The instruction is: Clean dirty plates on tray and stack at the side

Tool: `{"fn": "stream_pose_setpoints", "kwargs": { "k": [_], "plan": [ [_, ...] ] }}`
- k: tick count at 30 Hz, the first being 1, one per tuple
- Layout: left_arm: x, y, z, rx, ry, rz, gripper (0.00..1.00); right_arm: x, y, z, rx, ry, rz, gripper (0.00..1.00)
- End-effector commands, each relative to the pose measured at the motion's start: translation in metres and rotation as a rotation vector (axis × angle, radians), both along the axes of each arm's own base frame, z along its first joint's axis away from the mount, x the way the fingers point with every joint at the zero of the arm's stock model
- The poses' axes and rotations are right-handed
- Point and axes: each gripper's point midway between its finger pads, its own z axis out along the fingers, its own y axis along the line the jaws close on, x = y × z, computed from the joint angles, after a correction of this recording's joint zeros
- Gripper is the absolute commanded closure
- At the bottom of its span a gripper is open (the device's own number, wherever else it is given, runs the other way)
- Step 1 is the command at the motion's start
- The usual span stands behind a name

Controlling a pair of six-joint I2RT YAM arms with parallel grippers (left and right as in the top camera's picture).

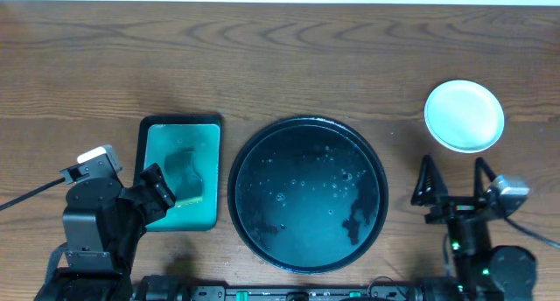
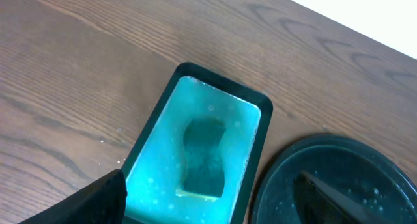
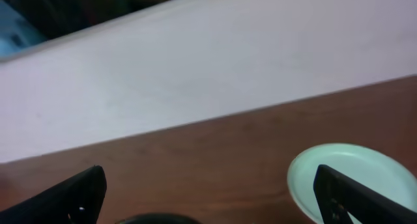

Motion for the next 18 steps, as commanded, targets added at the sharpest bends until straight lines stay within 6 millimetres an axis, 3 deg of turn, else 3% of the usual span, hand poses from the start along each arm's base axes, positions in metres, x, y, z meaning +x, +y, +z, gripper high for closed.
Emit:
{"fn": "stream_pose_setpoints", "kwargs": {
  "k": [1, 8, 18],
  "plan": [
    [0.0, 0.002, 0.012, 0.016, -0.03, 0.0, 0.18, 0.005, 0.015, -0.026, 0.029, -0.019, 0.084, 0.01],
    [0.0, 0.002, 0.012, 0.016, -0.03, 0.0, 0.18, 0.015, 0.018, -0.048, 0.054, -0.089, 0.1, 0.01],
    [0.0, 0.002, 0.012, 0.016, -0.03, 0.0, 0.18, 0.016, 0.031, -0.056, 0.037, -0.118, 0.155, 0.01]
  ]
}}
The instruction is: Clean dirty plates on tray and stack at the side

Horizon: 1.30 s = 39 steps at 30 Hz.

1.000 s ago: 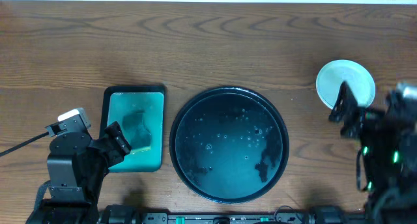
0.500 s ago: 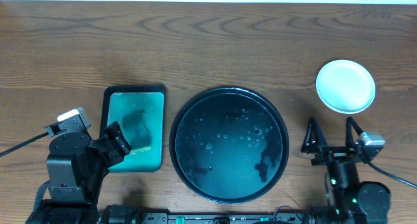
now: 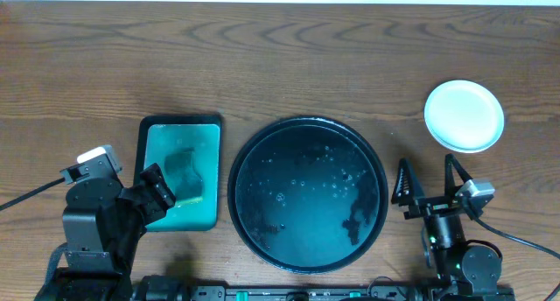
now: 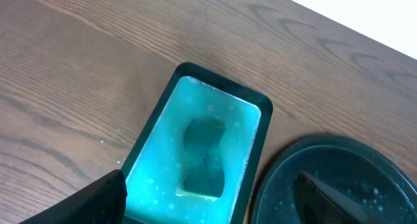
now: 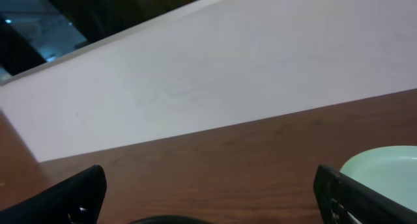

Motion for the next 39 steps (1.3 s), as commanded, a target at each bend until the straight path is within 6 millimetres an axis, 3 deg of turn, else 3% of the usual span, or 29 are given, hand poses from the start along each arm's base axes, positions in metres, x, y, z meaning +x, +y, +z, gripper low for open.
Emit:
{"fn": "stream_pose_setpoints", "kwargs": {
  "k": [1, 12, 19, 25, 33, 39],
  "plan": [
    [0.0, 0.002, 0.012, 0.016, -0.03, 0.0, 0.18, -0.001, 0.011, -0.005, -0.019, -0.002, 0.042, 0.01],
    [0.0, 0.002, 0.012, 0.016, -0.03, 0.0, 0.18, 0.002, 0.018, -0.026, 0.029, 0.035, 0.073, 0.01],
    [0.0, 0.002, 0.012, 0.016, -0.03, 0.0, 0.18, 0.004, 0.007, -0.062, 0.014, 0.182, 0.036, 0.01],
    [0.0, 0.002, 0.012, 0.016, -0.03, 0.0, 0.18, 0.006, -0.001, -0.062, -0.044, 0.169, 0.002, 0.01],
    [0.0, 0.002, 0.012, 0.016, -0.03, 0.0, 0.18, 0.005, 0.003, -0.062, -0.261, 0.123, 0.024, 0.01],
    [0.0, 0.002, 0.012, 0.016, -0.03, 0.0, 0.18, 0.006, -0.006, -0.063, -0.392, 0.11, -0.032, 0.01]
  ]
}}
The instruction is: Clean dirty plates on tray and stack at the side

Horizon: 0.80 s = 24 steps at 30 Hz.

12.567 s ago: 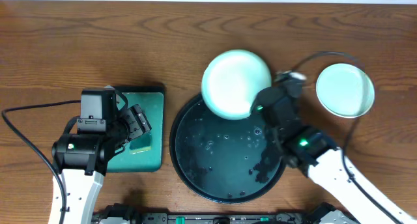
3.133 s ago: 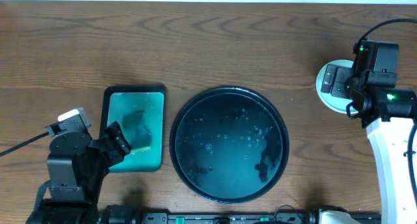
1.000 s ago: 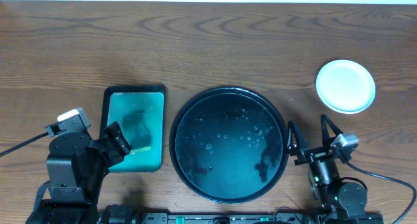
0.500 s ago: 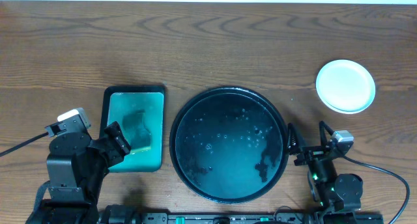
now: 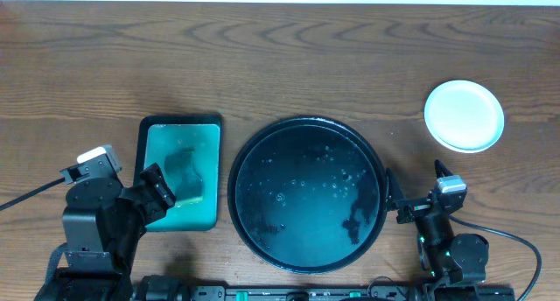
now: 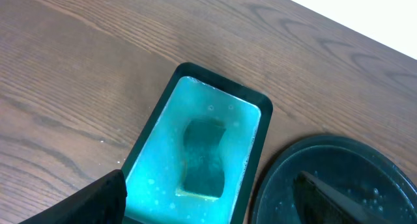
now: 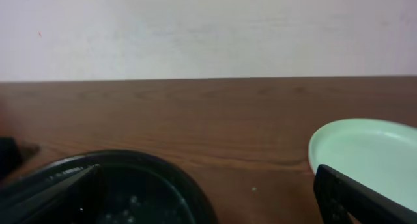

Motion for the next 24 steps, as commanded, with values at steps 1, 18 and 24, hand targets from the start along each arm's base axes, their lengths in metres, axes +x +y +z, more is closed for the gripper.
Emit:
{"fn": "stream_pose_setpoints", "kwargs": {
  "k": [1, 18, 24],
  "plan": [
    [-0.0002, 0.0018, 0.0119, 0.016, -0.029, 0.0, 0.18, 0.0011, -0.0092, -0.0021, -0.13, -0.016, -0.04, 0.01],
    [-0.0002, 0.0018, 0.0119, 0.016, -0.029, 0.0, 0.18, 0.0018, -0.0154, -0.0012, -0.134, -0.019, -0.064, 0.01],
    [-0.0002, 0.0018, 0.0119, 0.016, -0.029, 0.0, 0.18, 0.0018, -0.0155, -0.0012, -0.134, -0.019, -0.064, 0.01]
  ]
}}
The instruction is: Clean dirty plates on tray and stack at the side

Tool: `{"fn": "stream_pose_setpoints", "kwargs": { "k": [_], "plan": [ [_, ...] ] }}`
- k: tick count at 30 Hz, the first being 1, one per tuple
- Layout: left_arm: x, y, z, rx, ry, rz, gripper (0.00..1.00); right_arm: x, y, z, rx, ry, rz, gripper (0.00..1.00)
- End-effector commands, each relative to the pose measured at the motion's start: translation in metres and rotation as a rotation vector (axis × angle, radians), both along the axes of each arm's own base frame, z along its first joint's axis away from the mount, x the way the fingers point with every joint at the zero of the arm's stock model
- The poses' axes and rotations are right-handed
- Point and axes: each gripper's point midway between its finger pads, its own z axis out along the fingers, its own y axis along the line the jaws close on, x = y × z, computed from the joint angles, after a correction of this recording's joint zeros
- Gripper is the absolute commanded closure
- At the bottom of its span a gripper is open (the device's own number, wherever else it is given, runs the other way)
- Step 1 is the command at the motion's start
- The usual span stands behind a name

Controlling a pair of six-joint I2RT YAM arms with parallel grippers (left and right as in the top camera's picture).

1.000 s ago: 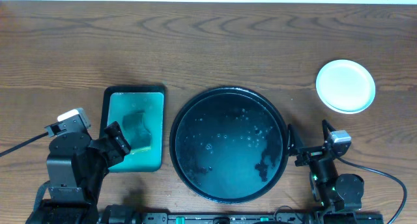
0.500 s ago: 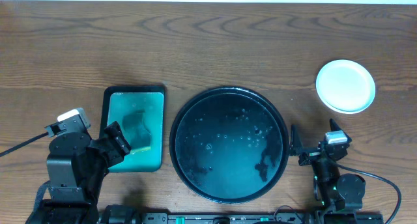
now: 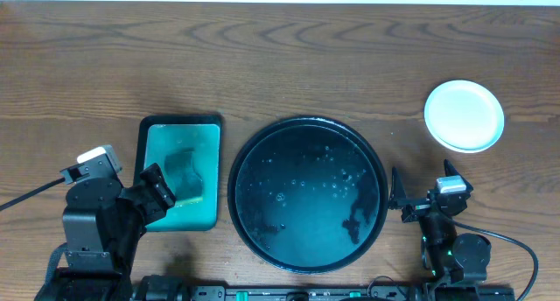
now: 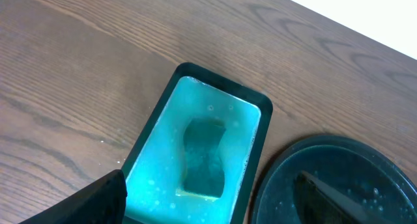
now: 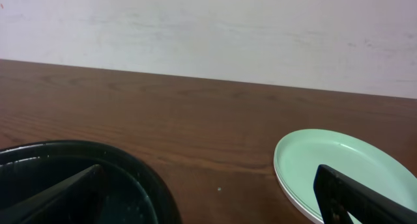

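The round black tray [image 3: 306, 194] holds soapy water and no plate that I can see. A pale green plate [image 3: 464, 115] lies on the table at the far right, also seen in the right wrist view [image 5: 339, 168]. A dark sponge [image 4: 203, 155] sits in the teal basin [image 3: 179, 172]. My left gripper [image 3: 157, 194] hangs open at the basin's near edge, with nothing between its fingers [image 4: 98, 198]. My right gripper [image 3: 424, 196] is open and empty, low beside the tray's right rim, in front of the plate.
The brown wooden table [image 3: 280, 65] runs to a pale wall at the back. The basin stands just left of the tray. Both arm bases sit at the table's front edge.
My right gripper has shifted slightly to the right; its view now shows less of the tray and the plate more to the left. The left arm has not moved.
My right gripper was open and raised just in front of the plate. Then it was lower and nearer the front edge, then down by the tray's right rim, where it stays. The plate, the sponge and my left gripper kept their places throughout.
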Motion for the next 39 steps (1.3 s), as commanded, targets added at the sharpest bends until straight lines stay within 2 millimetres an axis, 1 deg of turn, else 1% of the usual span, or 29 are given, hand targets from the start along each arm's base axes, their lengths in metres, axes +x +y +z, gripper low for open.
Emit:
{"fn": "stream_pose_setpoints", "kwargs": {
  "k": [1, 16, 19, 20, 21, 27, 30, 33, 34, 39],
  "plan": [
    [0.0, 0.002, 0.012, 0.016, -0.029, 0.0, 0.18, 0.0, -0.002, 0.0, -0.019, -0.002, -0.008, 0.01],
    [0.0, 0.002, 0.012, 0.017, -0.029, 0.0, 0.18, 0.0, -0.002, 0.0, -0.019, -0.002, -0.008, 0.01],
    [-0.003, 0.002, 0.009, 0.017, -0.014, 0.0, 0.18, 0.0, -0.002, 0.0, -0.019, -0.002, -0.008, 0.01],
    [-0.003, 0.002, 0.009, 0.017, -0.013, 0.0, 0.16, 0.0, -0.002, 0.0, -0.019, -0.002, -0.008, 0.01],
    [-0.002, 0.002, 0.009, 0.018, -0.014, 0.0, 0.04, 0.0, -0.002, 0.0, -0.019, -0.002, -0.008, 0.01],
    [0.007, 0.005, 0.015, 0.031, -0.058, 0.016, 0.04, 0.0, -0.002, 0.0, -0.019, -0.002, -0.008, 0.01],
    [0.016, 0.005, 0.017, 0.06, -0.123, -0.002, 0.04, 0.0, -0.002, 0.0, -0.019, -0.002, -0.008, 0.01],
    [0.024, 0.005, 0.019, 0.055, -0.236, 0.001, 0.04, 0.0, -0.002, 0.0, -0.019, -0.002, -0.008, 0.01],
    [0.029, 0.005, 0.017, 0.049, -0.323, 0.004, 0.04, 0.0, -0.002, 0.0, -0.019, -0.002, -0.008, 0.01],
    [0.035, 0.004, -0.002, 0.037, -0.512, 0.012, 0.04, 0.0, -0.002, 0.0, -0.019, -0.002, -0.008, 0.01]
  ]
}}
